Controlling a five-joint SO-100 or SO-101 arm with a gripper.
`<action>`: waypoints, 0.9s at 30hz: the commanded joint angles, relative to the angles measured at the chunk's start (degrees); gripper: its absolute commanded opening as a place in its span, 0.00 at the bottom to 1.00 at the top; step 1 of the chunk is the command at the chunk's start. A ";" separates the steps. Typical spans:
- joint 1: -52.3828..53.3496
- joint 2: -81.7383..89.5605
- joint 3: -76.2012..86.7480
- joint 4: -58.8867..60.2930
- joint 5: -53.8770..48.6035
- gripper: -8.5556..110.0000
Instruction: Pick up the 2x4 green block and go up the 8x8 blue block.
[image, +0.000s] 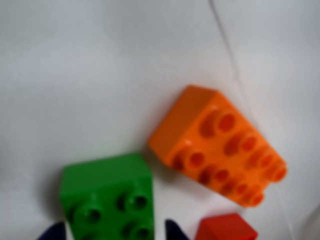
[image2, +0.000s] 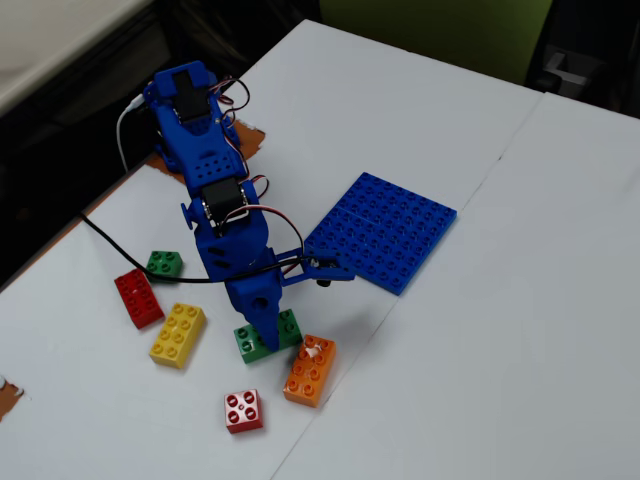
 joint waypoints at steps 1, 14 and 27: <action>0.70 0.62 -2.72 -0.97 0.18 0.27; 1.14 -0.44 -2.72 -0.97 0.62 0.26; 1.76 -2.20 -2.72 -1.23 1.49 0.27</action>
